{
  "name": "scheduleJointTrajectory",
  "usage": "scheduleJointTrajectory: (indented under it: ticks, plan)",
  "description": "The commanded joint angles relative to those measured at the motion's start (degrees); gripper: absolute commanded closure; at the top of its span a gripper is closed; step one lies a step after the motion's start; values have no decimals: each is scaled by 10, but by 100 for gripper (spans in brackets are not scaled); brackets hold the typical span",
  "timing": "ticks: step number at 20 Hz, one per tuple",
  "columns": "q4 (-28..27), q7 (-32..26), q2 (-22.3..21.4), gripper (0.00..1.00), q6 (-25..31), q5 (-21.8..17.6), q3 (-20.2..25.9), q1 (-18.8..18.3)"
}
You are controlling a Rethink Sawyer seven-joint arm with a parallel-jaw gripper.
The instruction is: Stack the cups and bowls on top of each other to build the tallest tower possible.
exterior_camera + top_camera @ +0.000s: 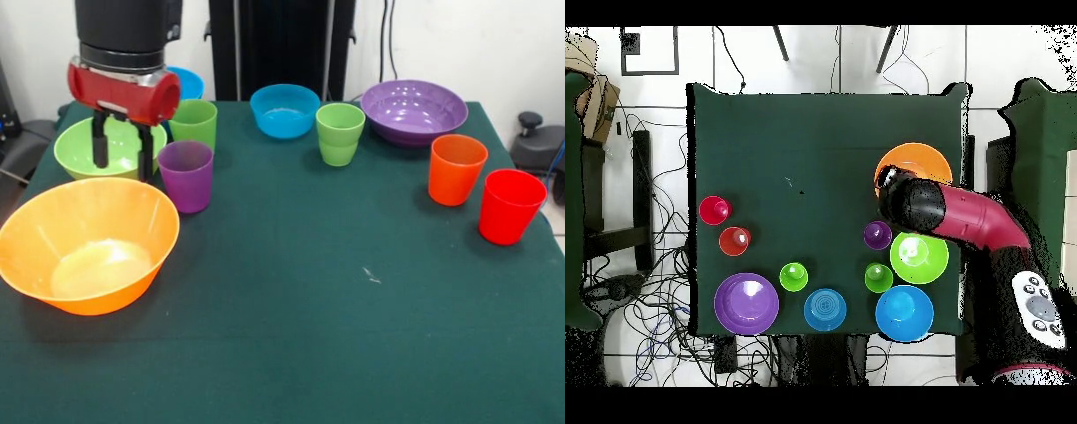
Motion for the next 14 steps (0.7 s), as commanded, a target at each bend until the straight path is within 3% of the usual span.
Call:
scheduleJointTrajectory:
  ticks: [1,7,14]
  plan:
    - [15,6,17,0,-30,-20,49,18]
    - [16,-5,17,0,-31,-20,54,12]
    - [109,-6,-17,0,-82,-42,57,-14]
